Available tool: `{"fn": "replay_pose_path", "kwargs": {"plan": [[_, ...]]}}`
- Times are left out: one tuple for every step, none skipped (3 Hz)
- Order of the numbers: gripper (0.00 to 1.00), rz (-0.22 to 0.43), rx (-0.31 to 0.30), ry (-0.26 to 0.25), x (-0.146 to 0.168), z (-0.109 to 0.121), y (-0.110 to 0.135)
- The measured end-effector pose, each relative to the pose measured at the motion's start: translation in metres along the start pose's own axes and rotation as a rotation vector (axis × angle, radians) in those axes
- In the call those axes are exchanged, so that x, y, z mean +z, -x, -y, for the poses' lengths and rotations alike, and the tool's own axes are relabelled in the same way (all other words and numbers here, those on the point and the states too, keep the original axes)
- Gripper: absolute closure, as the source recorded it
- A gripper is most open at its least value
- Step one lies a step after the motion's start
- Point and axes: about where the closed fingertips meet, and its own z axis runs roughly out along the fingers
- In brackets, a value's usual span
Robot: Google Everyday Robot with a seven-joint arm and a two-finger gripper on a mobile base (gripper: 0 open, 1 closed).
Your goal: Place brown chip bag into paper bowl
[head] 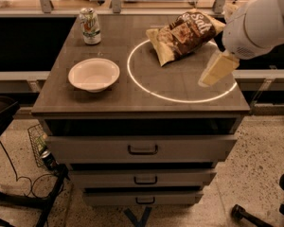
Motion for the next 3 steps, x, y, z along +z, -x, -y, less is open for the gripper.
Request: {"fn": "replay_pose_path", "kwargs": {"plan": [[0.00, -0.008, -0.041, -0.024, 0.041, 0.033, -0.014], [0.00, 0.011, -0.083, -0.038, 0.071, 0.066, -0.023], [0.00, 0.076, -0.080, -0.069, 0.092, 0.084, -0.027]]}}
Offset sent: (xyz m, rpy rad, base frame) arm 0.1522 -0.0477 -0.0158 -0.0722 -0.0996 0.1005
